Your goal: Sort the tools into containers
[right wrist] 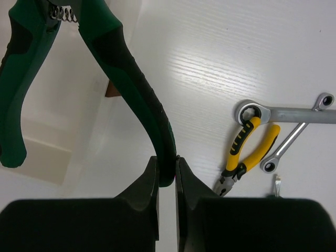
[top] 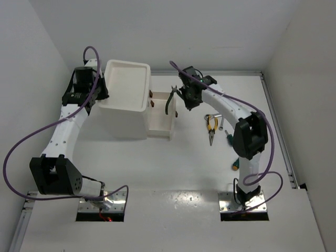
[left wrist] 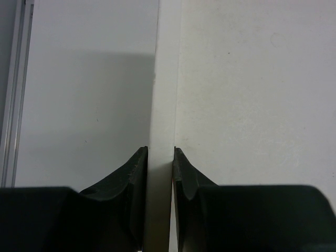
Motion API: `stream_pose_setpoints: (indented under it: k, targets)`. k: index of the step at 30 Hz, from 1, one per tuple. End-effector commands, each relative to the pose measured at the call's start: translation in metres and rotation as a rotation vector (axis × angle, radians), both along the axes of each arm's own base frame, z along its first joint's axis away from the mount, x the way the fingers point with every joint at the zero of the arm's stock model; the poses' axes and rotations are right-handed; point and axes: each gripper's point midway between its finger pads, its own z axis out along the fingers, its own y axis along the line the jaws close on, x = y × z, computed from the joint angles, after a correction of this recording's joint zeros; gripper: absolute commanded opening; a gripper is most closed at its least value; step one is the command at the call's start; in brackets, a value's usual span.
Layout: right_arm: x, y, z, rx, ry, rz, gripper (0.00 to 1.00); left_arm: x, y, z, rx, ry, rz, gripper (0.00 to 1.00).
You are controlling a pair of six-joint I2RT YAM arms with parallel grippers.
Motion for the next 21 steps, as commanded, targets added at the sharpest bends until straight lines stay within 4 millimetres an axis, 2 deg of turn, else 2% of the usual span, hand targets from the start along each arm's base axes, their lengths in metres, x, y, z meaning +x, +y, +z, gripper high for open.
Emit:
stream_pose_setpoints:
  k: [1, 6, 7, 8, 10, 11, 13, 17, 20, 21]
  targets:
    - [0.021, -0.001, 0.011, -0.011, -0.084, -0.13, 0.0, -0.024, -0.018, -0.045, -0.044, 0.177, -0.024, 0.0]
    - [0.023, 0.034, 0.008, 0.026, -0.083, -0.108, 0.0, -0.023, -0.018, -0.048, -0.044, 0.186, -0.024, 0.0]
    - [0.019, 0.047, 0.006, 0.032, -0.082, -0.089, 0.0, -0.023, -0.018, -0.048, -0.044, 0.186, -0.024, 0.0]
    - [0.021, 0.048, 0.001, 0.027, -0.075, -0.089, 0.0, -0.023, -0.018, -0.048, -0.044, 0.186, -0.024, 0.0]
    - [0.02, 0.065, 0.003, 0.043, -0.085, -0.071, 0.0, -0.023, -0.018, -0.048, -0.044, 0.186, -0.024, 0.0]
    - [0.021, 0.066, 0.007, 0.049, -0.093, -0.071, 0.0, -0.023, -0.017, -0.048, -0.039, 0.186, -0.017, 0.0]
    - [0.021, 0.08, 0.001, 0.048, -0.09, -0.048, 0.0, -0.023, -0.017, -0.048, -0.039, 0.186, -0.017, 0.0]
    - [0.018, 0.088, -0.008, 0.058, -0.071, -0.05, 0.0, -0.023, -0.017, -0.048, -0.039, 0.186, -0.017, 0.0]
    - [0.016, 0.092, -0.025, 0.037, -0.043, -0.041, 0.0, -0.023, -0.017, -0.048, -0.039, 0.186, -0.017, 0.0]
    - [0.018, 0.094, -0.021, 0.049, -0.052, -0.048, 0.0, -0.023, -0.017, -0.048, -0.039, 0.186, -0.017, 0.0]
